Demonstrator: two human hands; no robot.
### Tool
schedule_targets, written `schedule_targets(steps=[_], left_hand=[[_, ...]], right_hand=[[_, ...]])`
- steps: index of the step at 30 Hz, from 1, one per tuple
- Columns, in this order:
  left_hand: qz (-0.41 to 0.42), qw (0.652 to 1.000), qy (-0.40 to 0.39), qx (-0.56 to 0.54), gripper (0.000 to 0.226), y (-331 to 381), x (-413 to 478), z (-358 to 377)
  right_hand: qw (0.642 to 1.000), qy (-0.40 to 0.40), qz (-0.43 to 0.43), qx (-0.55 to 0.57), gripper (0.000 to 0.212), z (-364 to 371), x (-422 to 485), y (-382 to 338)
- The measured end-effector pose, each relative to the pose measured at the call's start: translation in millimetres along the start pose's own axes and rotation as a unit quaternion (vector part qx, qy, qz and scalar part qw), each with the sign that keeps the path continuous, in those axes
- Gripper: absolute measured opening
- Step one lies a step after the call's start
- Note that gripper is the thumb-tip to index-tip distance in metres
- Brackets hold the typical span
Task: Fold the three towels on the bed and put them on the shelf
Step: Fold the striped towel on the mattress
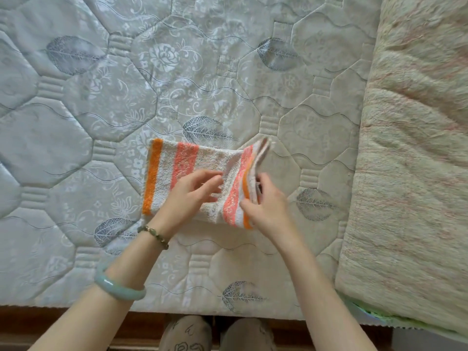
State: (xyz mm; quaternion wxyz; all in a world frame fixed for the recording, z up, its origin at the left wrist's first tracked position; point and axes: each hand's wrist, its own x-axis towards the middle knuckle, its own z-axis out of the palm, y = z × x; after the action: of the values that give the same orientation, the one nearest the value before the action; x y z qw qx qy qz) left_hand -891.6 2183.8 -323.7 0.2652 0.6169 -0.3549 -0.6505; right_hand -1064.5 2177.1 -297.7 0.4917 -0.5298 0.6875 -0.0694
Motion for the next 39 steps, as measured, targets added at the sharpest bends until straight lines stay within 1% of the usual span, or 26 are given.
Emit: schedule_targets(steps=[2, 3, 5, 7, 8, 10, 12, 15, 17, 18, 19, 20, 22, 23, 24, 25, 26, 28, 29, 30, 33, 36, 39], left_hand=[[-0.024, 0.997, 0.005, -0.078, 0.037, 7, 1, -6], [-0.022, 0.996, 0.025, -0.079, 0.033, 8, 3, -10], [-0.005, 0.996, 0.090, -0.028, 0.014, 0, 9, -25], [-0.002, 0.989, 0.147, 0.014, 0.011, -14, 14, -48], [-0.005, 0.987, 0.159, 0.021, 0.011, -21, 16, -59], [-0.004, 0.985, 0.165, 0.045, 0.024, -34, 21, -76], [-0.006, 0.983, 0.170, 0.067, 0.029, -47, 25, -88], [-0.019, 0.978, 0.179, 0.103, 0.032, -66, 30, -97], [-0.032, 0.971, 0.180, 0.153, 0.042, -77, 31, -98], [-0.029, 0.967, 0.181, 0.175, 0.045, -81, 31, -96], [-0.020, 0.962, 0.186, 0.197, 0.047, -83, 30, -94], [-0.008, 0.956, 0.195, 0.219, 0.048, -85, 30, -91], [0.002, 0.936, 0.226, 0.270, 0.054, -82, 29, -86], [0.007, 0.917, 0.251, 0.310, 0.057, -79, 27, -83], [0.020, 0.892, 0.271, 0.362, 0.061, -79, 26, -81], [0.045, 0.863, 0.273, 0.423, 0.065, -80, 26, -80], [0.080, 0.835, 0.254, 0.482, 0.067, -82, 28, -80], [0.139, 0.784, 0.182, 0.576, 0.065, -91, 36, -81], [0.148, 0.771, 0.151, 0.600, 0.064, -97, 42, -81], [0.148, 0.769, 0.130, 0.609, 0.063, -102, 48, -82], [0.132, 0.783, 0.090, 0.601, 0.070, -115, 57, -81], [0.133, 0.797, 0.092, 0.582, 0.074, -116, 56, -82], [0.123, 0.808, 0.098, 0.568, 0.079, -121, 46, -83]], right_hand=[[0.998, 0.008, -0.055, -0.026, 0.030, 29, -6, -23], [0.996, 0.005, -0.075, -0.040, 0.032, 46, -8, -32], [0.992, 0.007, -0.108, -0.071, 0.036, 78, -11, -45], [0.984, 0.006, -0.149, -0.101, 0.046, 108, -11, -52], [0.979, -0.006, -0.163, -0.119, 0.054, 120, -12, -53], [0.966, -0.009, -0.190, -0.178, 0.063, 142, -11, -47], [0.946, -0.007, -0.205, -0.252, 0.067, 158, -10, -35], [0.918, -0.059, -0.210, -0.331, 0.075, 172, -8, -11], [0.896, -0.082, -0.221, -0.375, 0.072, 176, -5, 3], [0.893, -0.078, -0.229, -0.380, 0.067, 176, -5, 6], [0.900, -0.066, -0.239, -0.360, 0.062, 174, -4, 8], [0.915, -0.038, -0.250, -0.315, 0.055, 171, -1, 7], [0.937, 0.060, -0.263, -0.222, 0.045, 157, 13, -2], [0.938, 0.111, -0.260, -0.200, 0.045, 150, 23, -6], [0.935, 0.143, -0.253, -0.202, 0.048, 143, 35, -10], [0.927, 0.161, -0.252, -0.224, 0.051, 138, 47, -13], [0.918, 0.166, -0.256, -0.255, 0.053, 135, 60, -13], [0.902, 0.149, -0.262, -0.308, 0.056, 137, 83, -7], [0.900, 0.133, -0.259, -0.325, 0.058, 140, 91, -1], [0.900, 0.120, -0.250, -0.337, 0.061, 143, 97, 6], [0.899, 0.093, -0.231, -0.361, 0.067, 149, 107, 22], [0.902, 0.098, -0.217, -0.360, 0.071, 148, 107, 16], [0.899, 0.103, -0.226, -0.360, 0.075, 151, 82, 26]])
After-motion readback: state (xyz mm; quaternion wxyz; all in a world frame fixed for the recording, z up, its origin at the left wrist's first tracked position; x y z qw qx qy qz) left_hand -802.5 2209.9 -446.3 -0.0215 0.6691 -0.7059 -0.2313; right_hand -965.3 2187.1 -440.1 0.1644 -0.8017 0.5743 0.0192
